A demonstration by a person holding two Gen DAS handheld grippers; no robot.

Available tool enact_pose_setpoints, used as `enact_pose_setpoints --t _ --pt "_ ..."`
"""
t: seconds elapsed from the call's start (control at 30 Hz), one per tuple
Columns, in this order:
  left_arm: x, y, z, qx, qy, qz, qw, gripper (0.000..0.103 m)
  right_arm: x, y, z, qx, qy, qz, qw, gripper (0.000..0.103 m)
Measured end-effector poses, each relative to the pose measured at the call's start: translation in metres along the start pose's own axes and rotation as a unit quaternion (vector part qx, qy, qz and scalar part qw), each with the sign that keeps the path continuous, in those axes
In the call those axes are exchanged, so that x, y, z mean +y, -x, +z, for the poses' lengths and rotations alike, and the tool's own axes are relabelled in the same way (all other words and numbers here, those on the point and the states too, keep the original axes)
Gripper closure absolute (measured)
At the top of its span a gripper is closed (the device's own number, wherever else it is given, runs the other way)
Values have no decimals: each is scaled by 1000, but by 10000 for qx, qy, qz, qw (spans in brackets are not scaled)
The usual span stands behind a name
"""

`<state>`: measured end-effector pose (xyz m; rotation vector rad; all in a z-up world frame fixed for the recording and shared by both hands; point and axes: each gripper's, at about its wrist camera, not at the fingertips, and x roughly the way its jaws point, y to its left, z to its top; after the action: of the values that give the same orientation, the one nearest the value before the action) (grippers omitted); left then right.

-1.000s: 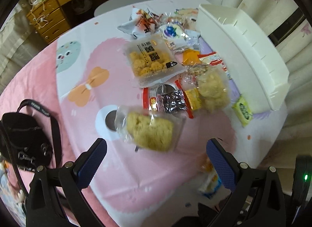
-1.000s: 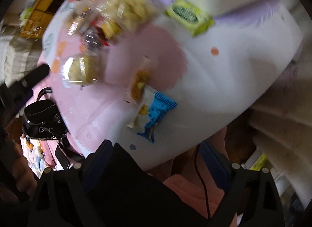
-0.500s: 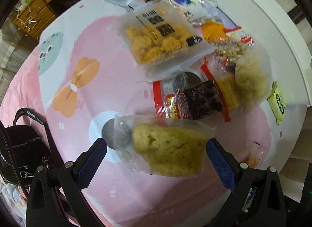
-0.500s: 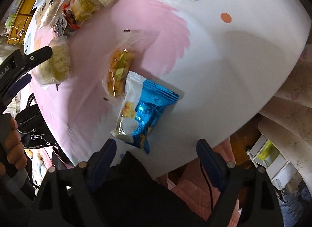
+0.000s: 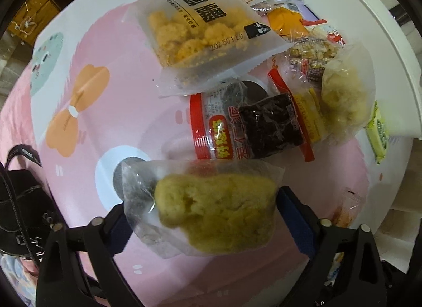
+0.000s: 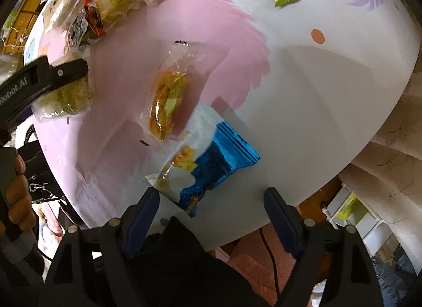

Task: Organize snacks
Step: 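Grasp the clear bread bun bag with left gripper while right grasps blue wafer packet, then lift the bread bun bag and blue wafer packet toward the white tray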

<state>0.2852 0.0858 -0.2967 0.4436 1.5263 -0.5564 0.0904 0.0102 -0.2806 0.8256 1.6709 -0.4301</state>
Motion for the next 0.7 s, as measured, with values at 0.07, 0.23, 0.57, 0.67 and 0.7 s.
enact_pose_setpoints --t 0.07,0.23,0.57,0.67,0.7 --pt "4 1 -2 0 27 -66 10000 20 -2 1 1 -9 -94 65 9999 21" --pt "8 3 -3 -4 54 -41 10000 28 -13 3 2 79 -248 349 9991 21" --pt "34 16 -18 178 382 47 9991 29 -40 14 19 129 -708 786 9943 16" --pt "44 26 -26 138 463 24 9988 29 -40 13 26 129 -921 592 9939 16" --pt "48 32 -28 120 473 18 9988 29 -39 12 27 126 -992 555 9934 16"
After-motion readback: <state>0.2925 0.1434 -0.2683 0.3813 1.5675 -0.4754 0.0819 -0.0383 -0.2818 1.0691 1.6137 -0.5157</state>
